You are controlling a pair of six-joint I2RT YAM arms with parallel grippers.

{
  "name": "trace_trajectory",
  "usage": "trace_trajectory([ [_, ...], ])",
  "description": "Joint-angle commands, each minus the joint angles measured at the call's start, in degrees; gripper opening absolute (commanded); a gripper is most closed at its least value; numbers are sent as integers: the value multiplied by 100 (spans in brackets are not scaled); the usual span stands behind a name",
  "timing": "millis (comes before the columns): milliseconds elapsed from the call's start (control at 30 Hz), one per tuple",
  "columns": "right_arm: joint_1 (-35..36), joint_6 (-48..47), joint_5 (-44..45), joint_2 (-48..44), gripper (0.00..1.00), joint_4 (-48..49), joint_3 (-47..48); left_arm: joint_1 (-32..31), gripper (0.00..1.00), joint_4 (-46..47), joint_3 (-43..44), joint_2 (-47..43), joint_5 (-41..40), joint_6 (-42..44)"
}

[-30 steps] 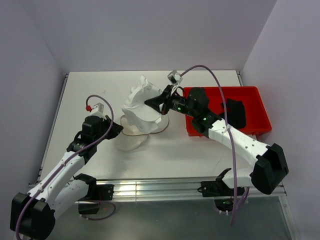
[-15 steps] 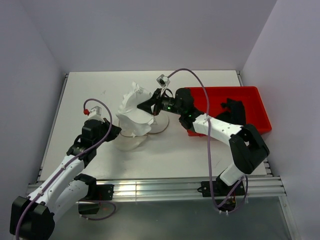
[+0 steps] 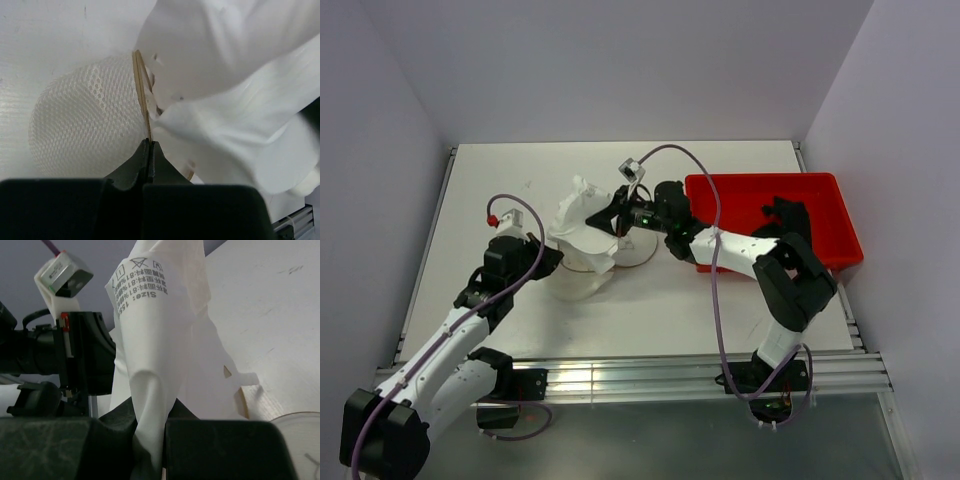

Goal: Place the bra in the laundry bag and zip it closed

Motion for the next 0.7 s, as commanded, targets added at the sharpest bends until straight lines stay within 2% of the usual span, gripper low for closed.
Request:
trace_trajectory([
  [0, 254, 80, 136, 202, 0, 583, -333, 19, 0, 436, 443, 101, 107, -81],
  [267, 395, 291, 787, 386, 0, 847, -906, 19, 0, 594, 461, -127, 195, -63],
  [400, 526, 125, 980, 544, 0, 610, -871, 28, 0, 726, 365, -250, 283, -72],
  [533, 632, -112, 524, 729, 0, 77, -529, 28, 0, 866, 522, 47, 537, 59],
  [667, 808, -463, 191, 949, 0, -453, -54, 28, 0, 1068, 795, 513, 1117, 208],
])
